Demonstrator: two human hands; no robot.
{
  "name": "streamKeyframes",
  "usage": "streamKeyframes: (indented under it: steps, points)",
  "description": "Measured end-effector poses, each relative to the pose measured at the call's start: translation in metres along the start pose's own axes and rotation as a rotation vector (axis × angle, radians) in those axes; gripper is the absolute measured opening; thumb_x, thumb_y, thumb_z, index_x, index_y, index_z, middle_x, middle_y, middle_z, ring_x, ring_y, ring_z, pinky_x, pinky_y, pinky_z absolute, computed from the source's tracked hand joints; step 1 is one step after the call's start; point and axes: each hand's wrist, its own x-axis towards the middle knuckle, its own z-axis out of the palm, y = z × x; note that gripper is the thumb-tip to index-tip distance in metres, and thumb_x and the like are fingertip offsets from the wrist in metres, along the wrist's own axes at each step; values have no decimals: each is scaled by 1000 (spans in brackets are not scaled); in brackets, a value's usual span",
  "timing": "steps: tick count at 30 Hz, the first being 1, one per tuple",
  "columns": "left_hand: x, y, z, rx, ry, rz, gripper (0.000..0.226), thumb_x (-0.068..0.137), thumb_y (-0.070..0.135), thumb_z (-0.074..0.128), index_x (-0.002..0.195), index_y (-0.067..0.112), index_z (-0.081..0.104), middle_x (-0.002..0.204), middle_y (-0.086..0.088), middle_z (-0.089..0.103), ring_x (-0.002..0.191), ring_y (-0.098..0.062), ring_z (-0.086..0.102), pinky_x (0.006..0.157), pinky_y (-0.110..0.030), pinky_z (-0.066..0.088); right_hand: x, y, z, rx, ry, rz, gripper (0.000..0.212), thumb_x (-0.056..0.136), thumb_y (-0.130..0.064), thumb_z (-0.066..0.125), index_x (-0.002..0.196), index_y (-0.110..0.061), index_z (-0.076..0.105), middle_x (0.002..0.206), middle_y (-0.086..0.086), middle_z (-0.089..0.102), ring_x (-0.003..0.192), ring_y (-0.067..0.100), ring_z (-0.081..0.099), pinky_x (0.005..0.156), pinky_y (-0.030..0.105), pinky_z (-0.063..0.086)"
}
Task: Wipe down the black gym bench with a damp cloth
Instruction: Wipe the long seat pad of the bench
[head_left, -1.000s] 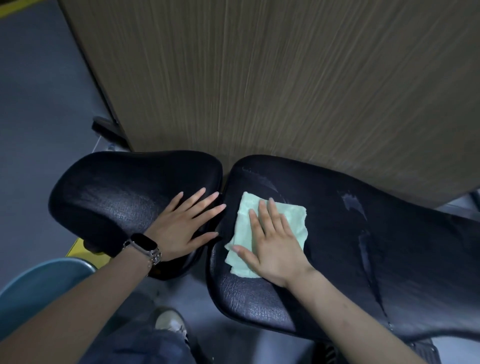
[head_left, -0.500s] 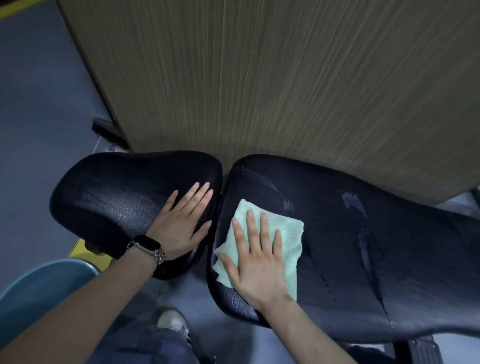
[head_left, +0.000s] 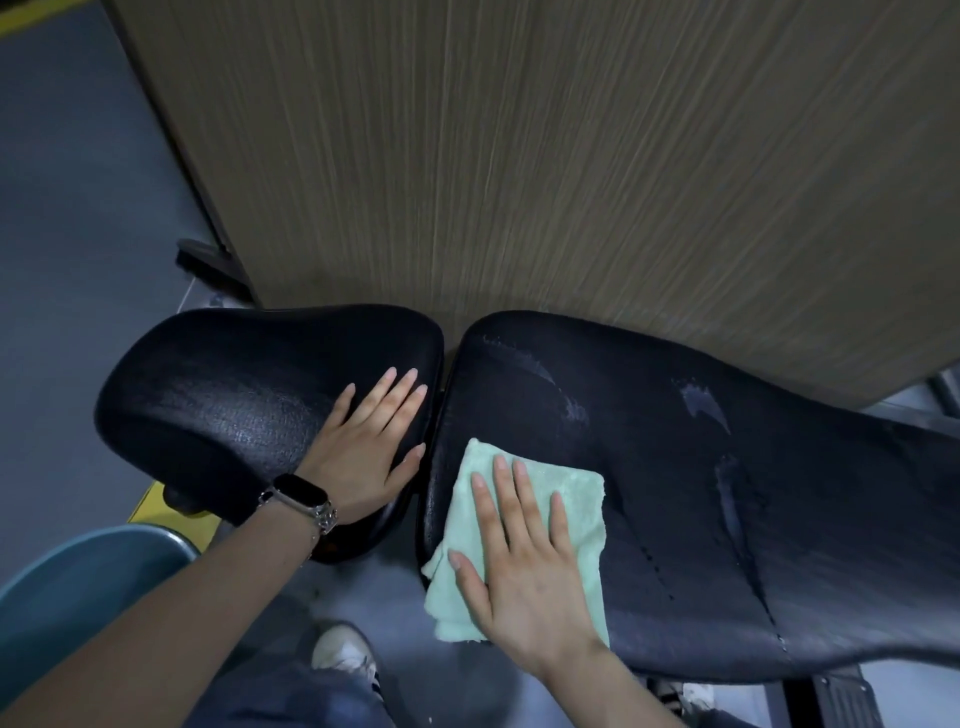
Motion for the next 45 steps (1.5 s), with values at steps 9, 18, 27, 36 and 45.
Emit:
streamKeyframes:
  steps: [9,18,27,36,45]
  points:
    - [0,0,0,-12,-3,-1,70,93,58,17,151,17,17,158,-1,6,145,-16,-1,114,-50,11,37,4,2,57,-6,11,65,97,-59,13,152,-25,21,160,5,13,148,25,2,111,58,1]
    - [-1,0,1,1,-11,-52,72,93,56,16,149,12,22,158,-2,12,145,-16,5,114,-52,16,105,20,-7,89,-49,43,73,88,-64,2,153,-31,-3,160,-2,-13,144,19,-24,111,57,-12]
    - [-2,-1,3,0,10,-43,66,94,51,20,149,14,22,158,-1,13,145,-13,4,114,-47,8,189,48,-19,118,-124,110,65,97,-59,17,153,-31,-2,160,-4,-12,145,17,-21,112,56,-13]
    - [-2,1,0,-16,-9,-57,67,92,50,15,150,16,19,158,1,8,145,-11,-2,115,-46,5,156,36,-19,121,-118,101,64,99,-56,15,153,-30,-7,160,-4,-15,144,18,-23,112,55,-14]
    - [-2,3,-5,-15,-41,-64,70,90,52,11,151,18,15,158,3,5,144,-11,-3,115,-47,5,68,7,-4,115,-11,38,71,91,-61,5,154,-27,10,161,0,2,148,21,-9,113,58,-4]
